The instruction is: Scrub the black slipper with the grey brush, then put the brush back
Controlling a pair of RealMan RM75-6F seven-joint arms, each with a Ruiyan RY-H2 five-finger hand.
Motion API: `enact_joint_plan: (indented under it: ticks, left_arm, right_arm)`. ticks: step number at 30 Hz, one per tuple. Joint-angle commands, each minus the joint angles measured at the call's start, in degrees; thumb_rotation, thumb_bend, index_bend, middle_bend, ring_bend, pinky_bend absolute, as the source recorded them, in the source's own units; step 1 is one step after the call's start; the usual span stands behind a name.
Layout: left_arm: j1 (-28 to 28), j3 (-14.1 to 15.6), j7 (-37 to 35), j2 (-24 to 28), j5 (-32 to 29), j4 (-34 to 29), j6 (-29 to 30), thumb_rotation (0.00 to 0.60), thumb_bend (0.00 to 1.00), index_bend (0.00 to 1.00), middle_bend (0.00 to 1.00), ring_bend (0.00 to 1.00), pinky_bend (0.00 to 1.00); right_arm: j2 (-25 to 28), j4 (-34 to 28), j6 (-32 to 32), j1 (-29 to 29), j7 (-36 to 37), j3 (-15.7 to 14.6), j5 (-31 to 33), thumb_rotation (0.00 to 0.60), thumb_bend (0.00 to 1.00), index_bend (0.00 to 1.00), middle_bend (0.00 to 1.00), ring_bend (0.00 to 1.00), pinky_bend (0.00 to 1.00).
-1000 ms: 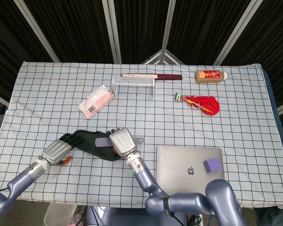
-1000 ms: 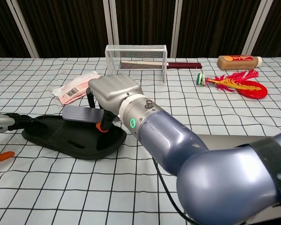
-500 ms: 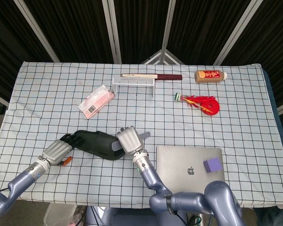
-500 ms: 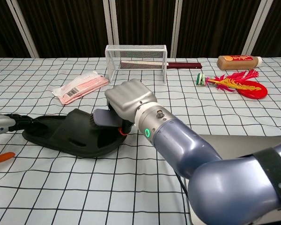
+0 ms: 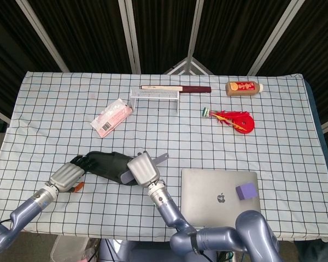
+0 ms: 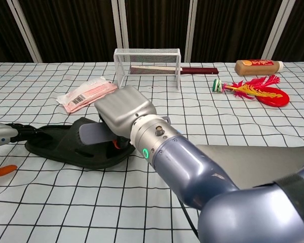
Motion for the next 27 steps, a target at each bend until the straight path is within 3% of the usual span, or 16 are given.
enact_joint_plan:
  ticks: [1,11,27]
  left_arm:
    - [0.1,-0.3,1.4,0.5,-0.9,-1.3,-0.2,0.600,0.62,0.00,0.05,0.00,0.01]
    - [0.4,-0.7,3.2,1.0,-1.9,-3.4,0.3,0.600,0.62,0.00,0.05,0.00,0.01]
    - [1.2,0.0,3.7,1.8,0.8,-6.7,3.8,0.600,0.62,0.00,0.05,0.00,0.01]
  right_arm:
    - [-1.0,-0.7,1.1,0.3,-2.0,-0.5,-1.0,0.600,0.72,0.68,0.66,0.57,0.62]
    - [-2.9,0.1,1.7,0.6,-5.2,-0.6,-2.0,0.600,0.72,0.68,0.66,0.57,0.62]
    - [-5.1,9.9,0.5,1.3,-10.3,-1.0,-3.0,0.600,0.72,0.68,0.66,0.57,0.62]
